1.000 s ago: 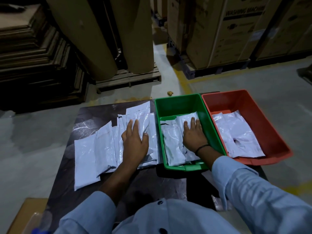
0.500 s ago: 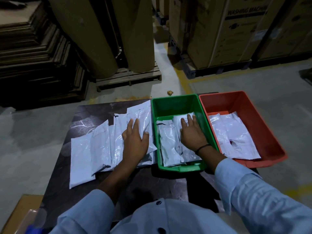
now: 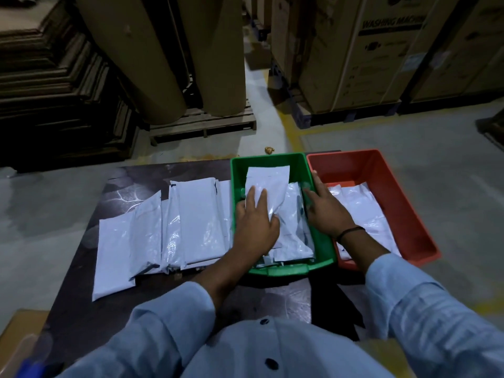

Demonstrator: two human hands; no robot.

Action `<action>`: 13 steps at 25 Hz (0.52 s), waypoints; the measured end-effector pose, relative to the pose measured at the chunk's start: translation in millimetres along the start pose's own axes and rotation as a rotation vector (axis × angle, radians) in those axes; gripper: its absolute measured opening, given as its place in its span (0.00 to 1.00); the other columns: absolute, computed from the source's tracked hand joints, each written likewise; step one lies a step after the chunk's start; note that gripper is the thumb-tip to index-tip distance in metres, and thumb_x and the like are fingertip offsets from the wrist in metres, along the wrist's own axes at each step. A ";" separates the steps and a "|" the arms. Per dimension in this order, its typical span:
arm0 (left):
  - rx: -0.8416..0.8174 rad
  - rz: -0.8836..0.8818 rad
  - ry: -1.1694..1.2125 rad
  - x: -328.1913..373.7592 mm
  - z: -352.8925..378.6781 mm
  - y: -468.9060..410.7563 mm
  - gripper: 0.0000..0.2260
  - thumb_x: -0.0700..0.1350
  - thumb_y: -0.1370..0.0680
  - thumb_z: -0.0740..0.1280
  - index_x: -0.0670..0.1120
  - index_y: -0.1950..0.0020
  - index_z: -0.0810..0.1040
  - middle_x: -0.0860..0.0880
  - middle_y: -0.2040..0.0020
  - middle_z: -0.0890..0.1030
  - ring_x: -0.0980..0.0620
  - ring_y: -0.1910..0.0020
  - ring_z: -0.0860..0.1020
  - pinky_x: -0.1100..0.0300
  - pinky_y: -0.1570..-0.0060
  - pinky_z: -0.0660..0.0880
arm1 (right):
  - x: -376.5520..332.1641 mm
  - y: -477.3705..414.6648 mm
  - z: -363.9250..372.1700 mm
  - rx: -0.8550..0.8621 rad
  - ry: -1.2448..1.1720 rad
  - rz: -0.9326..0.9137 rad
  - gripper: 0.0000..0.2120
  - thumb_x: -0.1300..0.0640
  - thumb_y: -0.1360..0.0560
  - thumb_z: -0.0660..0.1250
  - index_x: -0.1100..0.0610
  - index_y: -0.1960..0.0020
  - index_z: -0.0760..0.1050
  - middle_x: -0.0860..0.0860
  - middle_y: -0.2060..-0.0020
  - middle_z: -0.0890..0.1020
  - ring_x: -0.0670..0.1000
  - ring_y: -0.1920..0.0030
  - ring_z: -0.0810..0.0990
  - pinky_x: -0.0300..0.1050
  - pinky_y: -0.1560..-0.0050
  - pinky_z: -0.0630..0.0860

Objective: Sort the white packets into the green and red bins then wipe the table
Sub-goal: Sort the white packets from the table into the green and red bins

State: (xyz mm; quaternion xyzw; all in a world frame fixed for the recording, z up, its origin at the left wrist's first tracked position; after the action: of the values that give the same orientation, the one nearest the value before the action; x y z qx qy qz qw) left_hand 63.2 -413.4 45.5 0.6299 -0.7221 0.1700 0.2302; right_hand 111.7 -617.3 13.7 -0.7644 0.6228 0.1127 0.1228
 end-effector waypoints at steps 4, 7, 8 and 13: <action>-0.070 -0.223 -0.131 -1.0 38.9 -8.2 0.33 0.47 0.20 0.61 0.43 0.17 0.52 0.39 0.17 0.45 0.33 0.21 0.50 0.41 0.23 0.55 | 3.1 -0.9 6.0 0.010 -0.047 0.011 0.25 0.64 0.27 0.61 0.62 0.30 0.72 0.58 0.19 0.49 0.61 0.23 0.61 0.58 0.35 0.74; -0.119 -0.285 -0.183 -12.0 58.6 -10.8 0.36 0.50 0.21 0.62 0.44 0.17 0.48 0.37 0.18 0.38 0.31 0.20 0.46 0.39 0.23 0.51 | 4.8 -0.1 7.7 0.022 -0.043 0.016 0.23 0.62 0.26 0.62 0.61 0.30 0.73 0.57 0.19 0.49 0.60 0.23 0.61 0.56 0.34 0.74; -0.132 -0.259 -0.232 -13.5 63.5 -10.7 0.37 0.53 0.20 0.61 0.44 0.17 0.47 0.36 0.19 0.36 0.31 0.20 0.42 0.38 0.23 0.48 | 3.9 0.5 7.8 0.024 -0.039 0.016 0.23 0.62 0.25 0.62 0.61 0.31 0.73 0.57 0.19 0.49 0.60 0.23 0.61 0.56 0.34 0.74; -0.275 -0.116 -0.317 -20.8 81.2 -18.1 0.38 0.62 0.17 0.54 0.45 0.17 0.39 0.38 0.20 0.31 0.33 0.21 0.33 0.37 0.22 0.39 | 0.4 1.4 7.6 0.035 -0.034 0.028 0.22 0.61 0.25 0.63 0.60 0.31 0.74 0.58 0.19 0.48 0.61 0.25 0.65 0.56 0.36 0.75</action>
State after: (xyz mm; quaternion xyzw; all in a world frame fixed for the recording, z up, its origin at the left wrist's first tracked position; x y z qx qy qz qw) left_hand 73.5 -442.2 -34.6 0.6518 -0.7282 -0.0448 0.2071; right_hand 110.2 -615.5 6.3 -0.7513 0.6331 0.1163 0.1453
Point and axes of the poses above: each hand's wrist, its own y-axis away from the middle knuckle, its own z-axis out of the palm, x = y × z, the point moved 4 cm from there along -y, towards the middle knuckle
